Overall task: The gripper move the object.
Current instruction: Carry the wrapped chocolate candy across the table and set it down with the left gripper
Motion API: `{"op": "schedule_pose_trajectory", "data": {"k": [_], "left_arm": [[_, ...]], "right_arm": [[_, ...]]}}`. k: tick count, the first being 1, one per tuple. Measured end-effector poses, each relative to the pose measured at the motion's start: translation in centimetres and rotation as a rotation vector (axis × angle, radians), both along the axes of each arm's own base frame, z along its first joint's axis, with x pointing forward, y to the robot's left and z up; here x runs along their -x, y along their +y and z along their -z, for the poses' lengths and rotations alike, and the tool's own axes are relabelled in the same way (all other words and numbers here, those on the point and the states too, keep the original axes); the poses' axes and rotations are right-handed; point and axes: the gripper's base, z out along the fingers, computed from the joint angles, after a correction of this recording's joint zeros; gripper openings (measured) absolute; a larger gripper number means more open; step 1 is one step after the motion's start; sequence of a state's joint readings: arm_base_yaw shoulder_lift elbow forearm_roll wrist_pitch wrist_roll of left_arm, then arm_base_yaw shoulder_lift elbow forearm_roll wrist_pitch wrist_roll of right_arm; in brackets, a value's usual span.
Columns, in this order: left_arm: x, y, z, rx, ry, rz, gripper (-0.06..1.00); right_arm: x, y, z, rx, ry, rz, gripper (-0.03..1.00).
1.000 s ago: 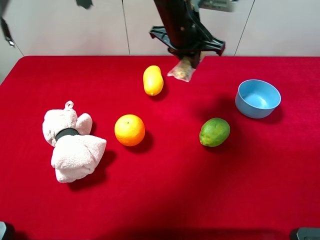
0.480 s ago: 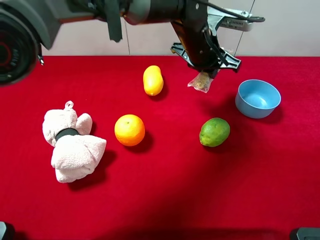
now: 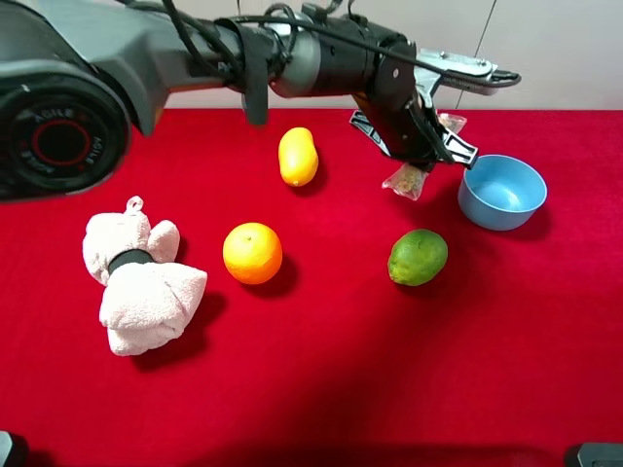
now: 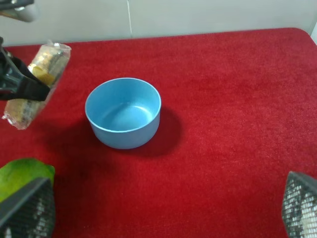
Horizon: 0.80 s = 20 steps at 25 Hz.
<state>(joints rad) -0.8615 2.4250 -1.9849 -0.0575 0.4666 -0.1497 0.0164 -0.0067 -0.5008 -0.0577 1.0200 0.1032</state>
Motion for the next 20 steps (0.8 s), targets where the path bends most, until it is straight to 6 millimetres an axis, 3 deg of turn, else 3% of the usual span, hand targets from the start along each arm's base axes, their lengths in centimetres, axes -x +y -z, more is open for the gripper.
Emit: {"op": "schedule_pose_trajectory", "data": {"k": [5,20], "left_arm": [[0.14,-0.45,1.02,0.005,-0.004,0.006,0.22],[-0.01,-0.77,0.81,0.044,-0.026,-0.007,0.22]], "right_arm": [[0.00,0.00,0.00,0.000,0.000,0.000,0.69],[0.00,0.00,0.00,0.000,0.000,0.001,0.69]]}}
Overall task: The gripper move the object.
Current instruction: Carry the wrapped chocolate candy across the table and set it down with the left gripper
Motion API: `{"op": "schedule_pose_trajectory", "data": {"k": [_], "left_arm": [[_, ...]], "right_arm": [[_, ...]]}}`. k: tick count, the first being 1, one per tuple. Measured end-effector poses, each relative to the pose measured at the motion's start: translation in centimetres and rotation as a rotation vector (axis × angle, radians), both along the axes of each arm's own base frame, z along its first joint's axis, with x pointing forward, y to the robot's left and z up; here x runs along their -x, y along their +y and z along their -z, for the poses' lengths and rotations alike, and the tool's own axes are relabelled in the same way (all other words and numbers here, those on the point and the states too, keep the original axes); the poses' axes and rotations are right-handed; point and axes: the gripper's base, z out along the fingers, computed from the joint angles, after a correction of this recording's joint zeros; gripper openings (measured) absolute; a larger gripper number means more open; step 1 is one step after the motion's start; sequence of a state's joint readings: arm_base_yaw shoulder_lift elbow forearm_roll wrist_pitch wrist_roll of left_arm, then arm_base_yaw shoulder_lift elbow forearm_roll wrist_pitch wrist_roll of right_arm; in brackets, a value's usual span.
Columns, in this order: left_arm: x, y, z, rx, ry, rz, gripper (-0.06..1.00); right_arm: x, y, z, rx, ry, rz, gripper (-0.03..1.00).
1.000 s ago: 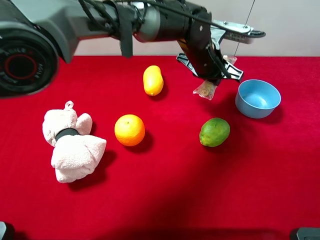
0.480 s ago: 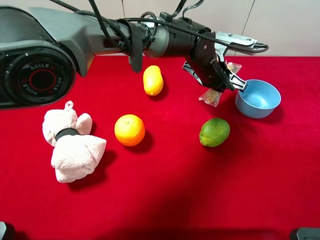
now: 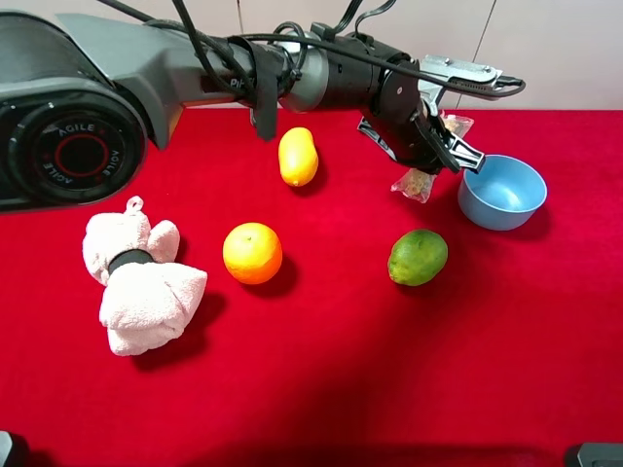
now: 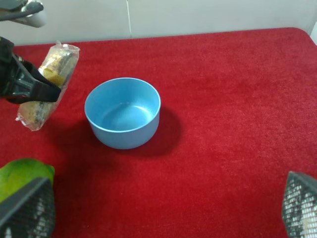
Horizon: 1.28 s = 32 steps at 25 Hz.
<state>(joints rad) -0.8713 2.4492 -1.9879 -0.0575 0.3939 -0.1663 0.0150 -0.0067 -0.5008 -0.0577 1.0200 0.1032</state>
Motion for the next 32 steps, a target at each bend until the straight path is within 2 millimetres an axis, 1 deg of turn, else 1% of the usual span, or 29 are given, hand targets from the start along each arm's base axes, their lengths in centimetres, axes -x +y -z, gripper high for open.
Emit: {"op": "schedule_pose_trajectory", "data": {"k": [6,8,11,13,15,17,20,32], "left_arm": [[0.1,0.1,0.1,-0.012,0.009,0.001,0.22],[0.1,0.1,0.2,-0.016,0.012,0.001,0.25],[0.3,0.3,0.8,-0.025,0.019,0.001,0.37],[0.4,0.5,1.2,-0.031,0.024,0.001,0.47],[0.4,0.5,1.3,-0.026,0.019,0.000,0.56],[0.3,0.4,1.3,-0.011,0.006,-0.001,0.61],[0.2,0.3,1.2,0.002,-0.005,-0.002,0.64],[0.2,0.3,1.2,0.000,-0.005,-0.002,0.65]], "right_arm": [[0.0,0.0,0.0,0.000,0.000,0.000,0.69],[0.0,0.0,0.0,0.000,0.000,0.000,0.69],[0.0,0.0,0.0,0.000,0.000,0.000,0.69],[0.0,0.0,0.0,0.000,-0.001,0.000,0.69],[0.0,0.0,0.0,0.000,-0.001,0.000,0.69],[0.0,0.0,0.0,0.000,-0.001,0.000,0.69],[0.0,0.0,0.0,0.000,-0.001,0.000,0.69],[0.0,0.0,0.0,0.000,-0.001,0.000,0.69]]}}
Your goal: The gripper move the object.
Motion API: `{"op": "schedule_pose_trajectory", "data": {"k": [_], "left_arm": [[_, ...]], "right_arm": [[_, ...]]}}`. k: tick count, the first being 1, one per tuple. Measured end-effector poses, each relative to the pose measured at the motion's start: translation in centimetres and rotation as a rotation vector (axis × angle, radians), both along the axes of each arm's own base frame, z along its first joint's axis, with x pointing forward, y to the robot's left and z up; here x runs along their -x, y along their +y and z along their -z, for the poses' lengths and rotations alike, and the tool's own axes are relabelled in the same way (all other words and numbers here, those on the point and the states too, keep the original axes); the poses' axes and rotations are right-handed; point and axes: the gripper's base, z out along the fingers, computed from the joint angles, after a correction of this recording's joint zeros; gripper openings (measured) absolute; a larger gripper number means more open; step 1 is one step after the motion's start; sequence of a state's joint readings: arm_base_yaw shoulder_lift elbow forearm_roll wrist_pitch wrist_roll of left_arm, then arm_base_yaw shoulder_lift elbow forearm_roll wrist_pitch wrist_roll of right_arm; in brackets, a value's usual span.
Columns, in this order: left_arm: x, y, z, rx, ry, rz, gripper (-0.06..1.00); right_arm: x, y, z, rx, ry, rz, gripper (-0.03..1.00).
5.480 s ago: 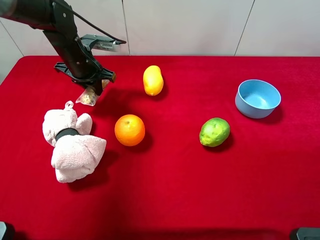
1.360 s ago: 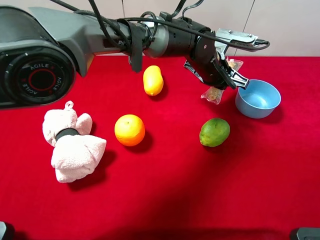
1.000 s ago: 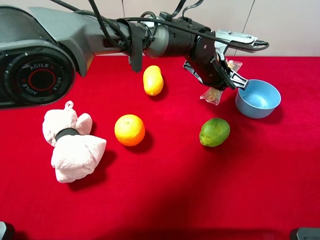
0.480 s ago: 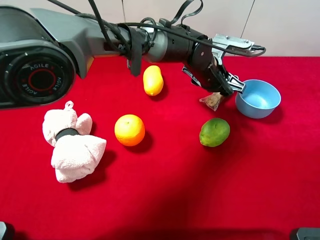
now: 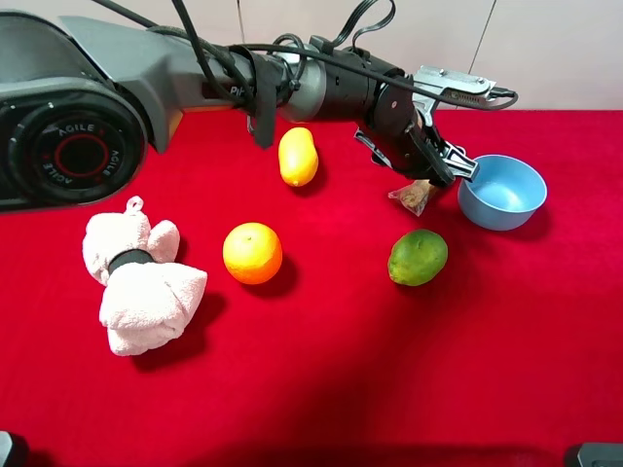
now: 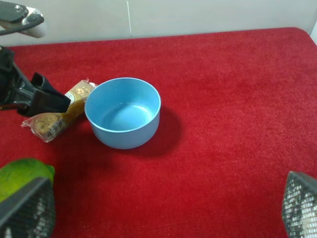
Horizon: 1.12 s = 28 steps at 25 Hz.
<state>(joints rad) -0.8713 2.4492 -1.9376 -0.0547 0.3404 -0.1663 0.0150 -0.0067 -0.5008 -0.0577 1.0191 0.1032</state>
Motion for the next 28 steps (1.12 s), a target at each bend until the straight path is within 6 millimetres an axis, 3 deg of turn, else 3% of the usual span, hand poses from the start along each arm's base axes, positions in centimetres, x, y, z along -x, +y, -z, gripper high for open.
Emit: {"op": "schedule_pose_trajectory", "data": {"k": [6,18,28], "left_arm": [[0.2,0.2,-0.7,-0.010,0.010,0.002,0.65],[0.8,0.8,-5.5,-0.003,0.005,0.007,0.65],[2.2,2.3,-9.1,-0.095,0.090,0.018,0.65]], "right_arm": [[0.0,0.0,0.0,0.000,0.001,0.000,0.69],[0.0,0.0,0.0,0.000,0.001,0.000,0.69],[0.0,0.0,0.0,0.000,0.000,0.000,0.69]]}}
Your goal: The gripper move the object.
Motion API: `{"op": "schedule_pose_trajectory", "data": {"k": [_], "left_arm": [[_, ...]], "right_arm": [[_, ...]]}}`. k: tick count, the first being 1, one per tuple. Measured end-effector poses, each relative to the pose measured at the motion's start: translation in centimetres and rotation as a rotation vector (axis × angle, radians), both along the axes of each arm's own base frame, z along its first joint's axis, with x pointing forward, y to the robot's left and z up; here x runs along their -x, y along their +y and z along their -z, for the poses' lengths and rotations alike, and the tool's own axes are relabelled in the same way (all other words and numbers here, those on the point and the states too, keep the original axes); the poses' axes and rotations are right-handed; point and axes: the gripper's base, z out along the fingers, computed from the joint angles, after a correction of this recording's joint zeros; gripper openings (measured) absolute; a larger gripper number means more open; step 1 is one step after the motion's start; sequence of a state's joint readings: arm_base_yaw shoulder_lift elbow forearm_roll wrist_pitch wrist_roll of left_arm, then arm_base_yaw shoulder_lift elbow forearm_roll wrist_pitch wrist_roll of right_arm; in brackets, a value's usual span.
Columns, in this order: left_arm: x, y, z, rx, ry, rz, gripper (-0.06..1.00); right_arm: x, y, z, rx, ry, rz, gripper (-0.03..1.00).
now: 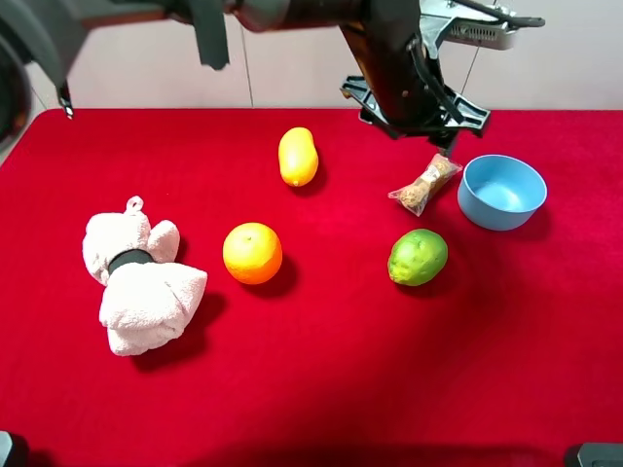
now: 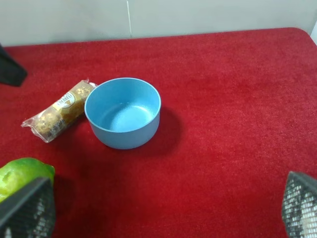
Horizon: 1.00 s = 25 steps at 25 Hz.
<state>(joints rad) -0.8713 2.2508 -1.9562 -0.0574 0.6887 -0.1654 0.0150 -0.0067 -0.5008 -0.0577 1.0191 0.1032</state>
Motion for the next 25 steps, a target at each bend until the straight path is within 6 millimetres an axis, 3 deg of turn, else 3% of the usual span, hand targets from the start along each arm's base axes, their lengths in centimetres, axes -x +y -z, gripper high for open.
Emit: {"op": "schedule_pose_trajectory", "data": {"k": [13,19,25], "left_arm": [[2.5,2.9,-5.4,-0.121,0.089,0.032,0.67],[3.6,4.9,-7.8,-0.226,0.105,0.042,0.75],[4.5,6.6,-10.9,-0.257,0.047,0.054,0.91]], "right_arm": [[0.0,0.0,0.0,0.000,0.000,0.000,0.69],[0.0,0.0,0.0,0.000,0.001,0.000,0.69],[0.0,0.0,0.0,0.000,0.001,0.000,0.69]]}}
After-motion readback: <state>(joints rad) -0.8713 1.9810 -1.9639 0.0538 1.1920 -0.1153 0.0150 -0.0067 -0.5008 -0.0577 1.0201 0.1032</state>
